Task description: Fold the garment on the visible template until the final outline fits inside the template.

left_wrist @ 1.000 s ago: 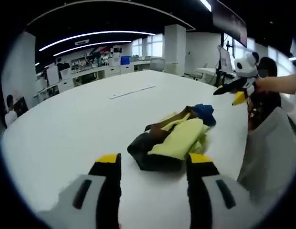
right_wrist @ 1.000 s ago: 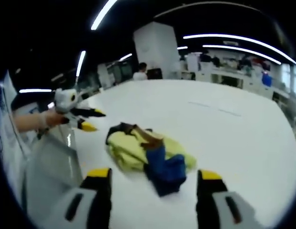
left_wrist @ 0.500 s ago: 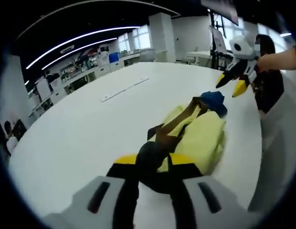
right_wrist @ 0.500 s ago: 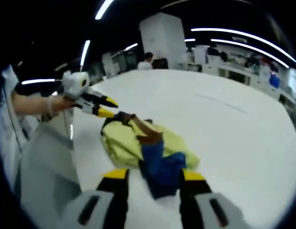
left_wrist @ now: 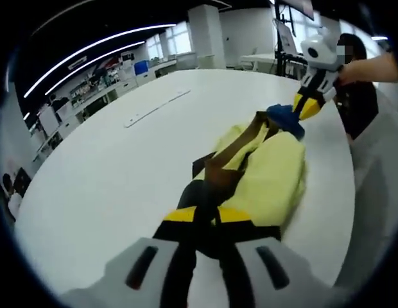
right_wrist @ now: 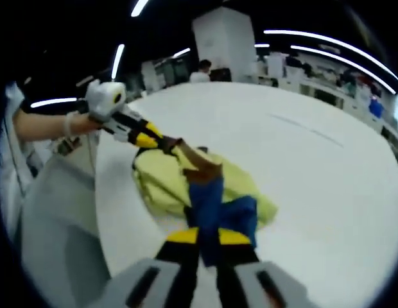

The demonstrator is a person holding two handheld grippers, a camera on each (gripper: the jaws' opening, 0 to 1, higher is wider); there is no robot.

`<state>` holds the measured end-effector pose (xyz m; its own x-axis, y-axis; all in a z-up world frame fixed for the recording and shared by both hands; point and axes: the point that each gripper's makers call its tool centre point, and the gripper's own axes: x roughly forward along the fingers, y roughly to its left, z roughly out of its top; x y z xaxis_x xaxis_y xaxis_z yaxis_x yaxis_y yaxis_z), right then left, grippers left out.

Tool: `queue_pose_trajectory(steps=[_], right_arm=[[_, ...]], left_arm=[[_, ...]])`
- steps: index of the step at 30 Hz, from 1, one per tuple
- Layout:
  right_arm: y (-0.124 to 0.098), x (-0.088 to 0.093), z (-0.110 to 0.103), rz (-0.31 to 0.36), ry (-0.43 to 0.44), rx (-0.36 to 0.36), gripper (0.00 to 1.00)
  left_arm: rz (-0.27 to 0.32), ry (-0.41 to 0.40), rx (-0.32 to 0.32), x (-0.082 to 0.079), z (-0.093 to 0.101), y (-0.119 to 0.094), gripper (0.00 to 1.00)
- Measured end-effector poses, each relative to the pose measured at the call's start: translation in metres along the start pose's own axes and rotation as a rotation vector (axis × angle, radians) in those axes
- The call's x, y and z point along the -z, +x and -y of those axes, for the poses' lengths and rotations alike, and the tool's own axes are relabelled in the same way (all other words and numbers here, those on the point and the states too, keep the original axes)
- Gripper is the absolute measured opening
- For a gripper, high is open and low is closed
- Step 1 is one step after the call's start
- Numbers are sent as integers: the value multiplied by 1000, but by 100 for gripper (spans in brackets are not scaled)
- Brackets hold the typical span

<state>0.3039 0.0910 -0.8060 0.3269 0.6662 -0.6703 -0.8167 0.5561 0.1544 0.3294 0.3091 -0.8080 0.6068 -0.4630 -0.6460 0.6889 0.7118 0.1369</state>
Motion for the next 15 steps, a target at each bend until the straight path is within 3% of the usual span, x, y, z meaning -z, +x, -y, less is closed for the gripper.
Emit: queue_pose_trajectory(steps=[5, 9, 15], right_arm=[[-1, 0, 1, 0, 9, 9, 0], [-4, -4, 1, 24, 42, 12, 0], [-18, -23, 8, 92, 45, 49, 0]], left_arm=[[-22, -36, 5, 3, 3, 4, 0], [-14, -71, -5, 2, 3, 3, 0], [40, -104, -43, -16, -4, -13, 0]])
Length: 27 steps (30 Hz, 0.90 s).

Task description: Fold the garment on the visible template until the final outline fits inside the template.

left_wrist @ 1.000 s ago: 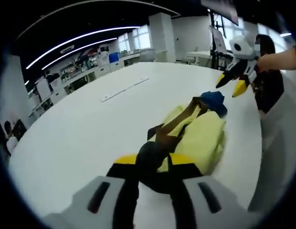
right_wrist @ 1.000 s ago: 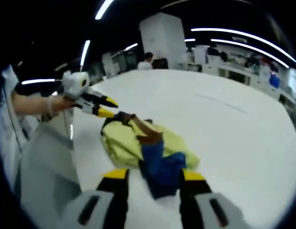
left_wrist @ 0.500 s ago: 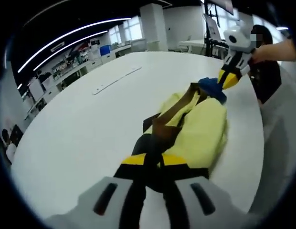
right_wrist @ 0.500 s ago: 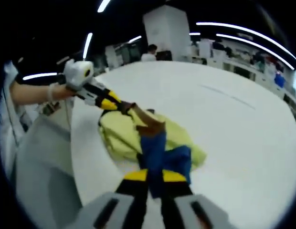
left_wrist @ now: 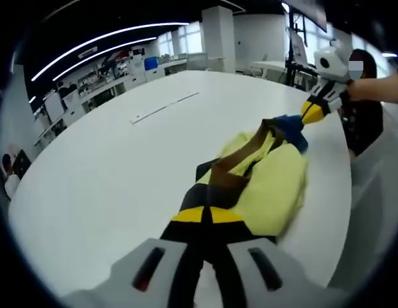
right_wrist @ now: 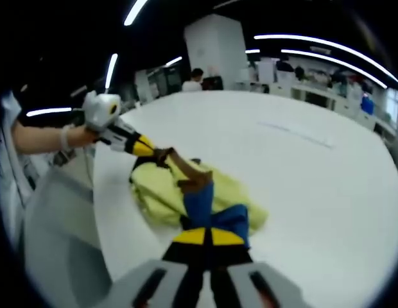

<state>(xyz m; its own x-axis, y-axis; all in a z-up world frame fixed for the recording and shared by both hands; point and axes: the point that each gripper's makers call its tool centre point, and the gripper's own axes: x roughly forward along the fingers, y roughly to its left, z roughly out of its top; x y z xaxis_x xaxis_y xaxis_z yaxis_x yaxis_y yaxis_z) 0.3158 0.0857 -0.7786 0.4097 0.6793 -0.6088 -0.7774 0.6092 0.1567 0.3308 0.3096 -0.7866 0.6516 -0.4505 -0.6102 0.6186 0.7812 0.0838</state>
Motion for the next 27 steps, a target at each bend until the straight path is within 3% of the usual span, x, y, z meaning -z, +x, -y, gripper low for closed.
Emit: queue_pose_trajectory(steps=[4, 9, 12, 15, 22, 24, 27], right_arm=[[-14, -30, 9, 86, -6, 40, 0], [-31, -71, 16, 191, -4, 60, 0], [-43, -100, 19, 264, -11, 64, 0], [-54, -123, 20, 314, -11, 68, 0], [-74, -168, 19, 409, -50, 76, 0], [-78, -179, 20, 429, -57, 84, 0], [-82, -196, 21, 476, -49, 90, 0]], left_arm=[[58, 2, -40, -21, -13, -13, 0], [145, -30, -92, -58, -32, -33, 0], [191, 38, -132, -82, -43, -48, 0], [234, 9, -136, -101, -46, -60, 0], [303, 3, -167, -135, -59, -78, 0], [326, 78, -194, -148, -63, -82, 0], [346, 57, -195, -159, -70, -85, 0]])
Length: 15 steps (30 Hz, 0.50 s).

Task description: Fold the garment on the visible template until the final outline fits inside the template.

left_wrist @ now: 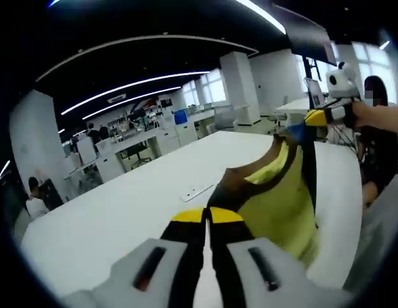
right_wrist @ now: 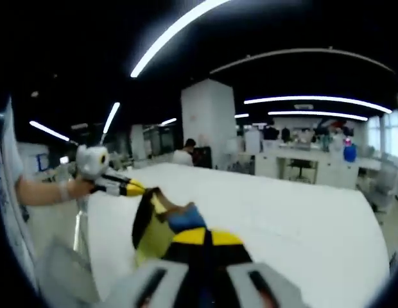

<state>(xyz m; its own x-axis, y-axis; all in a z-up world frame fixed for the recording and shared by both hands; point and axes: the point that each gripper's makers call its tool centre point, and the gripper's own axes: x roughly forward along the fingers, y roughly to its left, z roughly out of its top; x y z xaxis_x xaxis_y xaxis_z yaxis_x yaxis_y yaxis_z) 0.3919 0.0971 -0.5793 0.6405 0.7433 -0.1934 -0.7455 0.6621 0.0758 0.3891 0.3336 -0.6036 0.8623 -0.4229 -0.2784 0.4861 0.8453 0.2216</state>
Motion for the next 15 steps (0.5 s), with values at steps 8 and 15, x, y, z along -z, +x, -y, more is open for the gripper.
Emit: queue_pose_trajectory(steps=[8, 15], right_arm=[[24, -15, 27, 31, 11, 41, 0], [69, 18, 66, -59, 53, 75, 0]], left_arm=[[23, -3, 10, -16, -17, 29, 0], [-70, -36, 15, 28, -38, 82, 0]])
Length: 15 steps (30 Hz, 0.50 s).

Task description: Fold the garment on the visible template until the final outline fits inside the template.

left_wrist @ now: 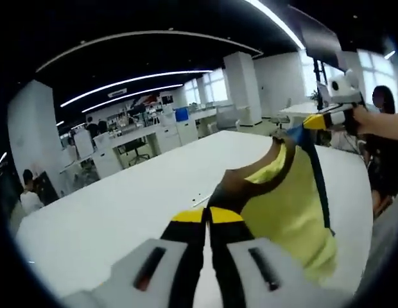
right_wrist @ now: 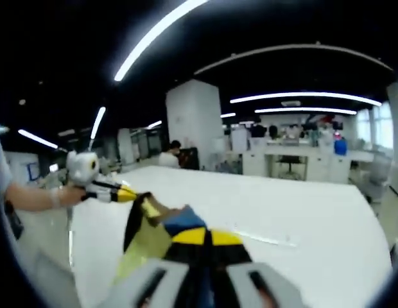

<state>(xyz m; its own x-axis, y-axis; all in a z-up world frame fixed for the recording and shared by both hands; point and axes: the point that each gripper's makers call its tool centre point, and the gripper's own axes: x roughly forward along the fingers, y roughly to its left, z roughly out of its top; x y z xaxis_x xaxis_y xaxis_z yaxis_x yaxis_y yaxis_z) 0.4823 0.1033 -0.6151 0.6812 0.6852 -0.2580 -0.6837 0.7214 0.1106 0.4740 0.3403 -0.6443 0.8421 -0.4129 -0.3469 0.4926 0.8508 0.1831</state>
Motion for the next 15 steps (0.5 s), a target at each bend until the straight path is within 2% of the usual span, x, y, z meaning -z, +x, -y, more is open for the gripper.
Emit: queue_pose_trajectory(steps=[2, 7, 8, 9, 12, 15], right_arm=[[13, 12, 9, -39, -2, 9, 0], [45, 40, 30, -107, 11, 17, 0], [51, 51, 37, -142, 22, 36, 0], [58, 54, 40, -144, 17, 33, 0], [81, 74, 55, -188, 40, 38, 0], [100, 97, 63, -242, 65, 47, 0]], left_arm=[[-10, -38, 19, 9, -1, 13, 0], [-74, -82, 19, 40, -13, 55, 0], [-80, -89, 19, 44, -15, 61, 0], [-91, -98, 22, 49, -17, 68, 0], [-140, -84, 9, 73, -22, 90, 0], [-181, -110, 9, 94, -27, 110, 0]])
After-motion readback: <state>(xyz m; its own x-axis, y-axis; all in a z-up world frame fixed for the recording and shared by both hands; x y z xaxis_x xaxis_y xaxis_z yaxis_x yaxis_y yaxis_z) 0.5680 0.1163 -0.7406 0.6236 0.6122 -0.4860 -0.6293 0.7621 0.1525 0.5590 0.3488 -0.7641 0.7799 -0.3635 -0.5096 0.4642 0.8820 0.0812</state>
